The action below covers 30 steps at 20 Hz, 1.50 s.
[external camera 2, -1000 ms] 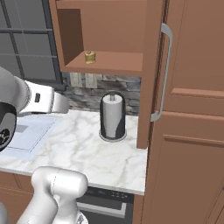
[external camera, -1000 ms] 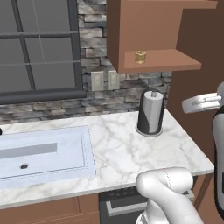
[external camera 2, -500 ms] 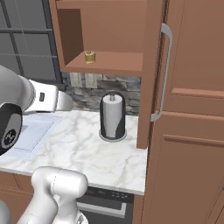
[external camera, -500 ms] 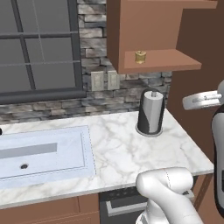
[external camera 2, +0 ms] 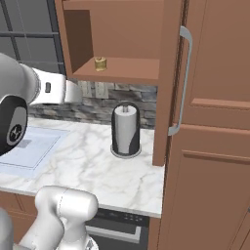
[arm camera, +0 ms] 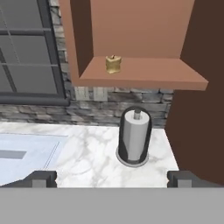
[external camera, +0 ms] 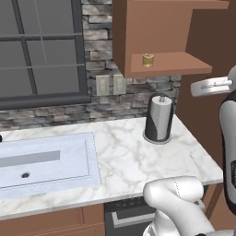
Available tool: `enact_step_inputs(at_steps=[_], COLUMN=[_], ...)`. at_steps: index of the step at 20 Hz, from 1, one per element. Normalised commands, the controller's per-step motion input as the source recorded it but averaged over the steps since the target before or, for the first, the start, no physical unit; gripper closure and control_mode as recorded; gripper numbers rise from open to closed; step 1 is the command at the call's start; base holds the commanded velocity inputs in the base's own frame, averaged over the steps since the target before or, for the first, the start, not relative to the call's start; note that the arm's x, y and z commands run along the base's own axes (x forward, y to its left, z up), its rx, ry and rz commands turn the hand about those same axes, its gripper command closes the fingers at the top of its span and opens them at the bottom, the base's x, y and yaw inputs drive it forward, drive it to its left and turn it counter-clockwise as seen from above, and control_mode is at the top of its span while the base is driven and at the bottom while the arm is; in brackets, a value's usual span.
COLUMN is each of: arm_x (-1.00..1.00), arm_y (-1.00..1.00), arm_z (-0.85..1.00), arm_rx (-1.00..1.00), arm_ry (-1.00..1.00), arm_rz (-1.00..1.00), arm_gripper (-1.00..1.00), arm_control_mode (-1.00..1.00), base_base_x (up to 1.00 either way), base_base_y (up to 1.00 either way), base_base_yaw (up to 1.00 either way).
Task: Get the candle and the beer from the cabinet and move them to the dining counter.
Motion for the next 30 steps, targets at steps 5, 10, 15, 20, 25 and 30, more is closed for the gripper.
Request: enact_step_inputs(at_steps=[5,10,15,20,25,30], arm_x=[0.03,0.00,0.23,0.34,0.48,0.41], arm_y=[0.00,0.01,0.07,0.00,0.00,0.00], arm_z=[0.31,0.09,0.00,0.00,0.00,0.00], arm_rx=[0.00,0.00,0.00,0.00,0.00,0.00], arm_ry=[-0.12,-0.14,-0.16,-0.15,-0.06,-0.01], arm_rz=[0.00,0.00,0.00,0.00,0.00,0.00], arm_gripper=[-1.00,-1.00,-1.00,-1.00,-1.00,-1.00], arm_control_mode=[-1.00,-1.00,-1.00,-1.00,-1.00,-1.00], base_base_x=[0.00,0.00,0.00,0.00,0.00,0.00], base_base_y=[0.00,0.00,0.00,0.00,0.00,0.00], base_base_yaw=[0.00,0.00,0.00,0.00,0.00,0.00])
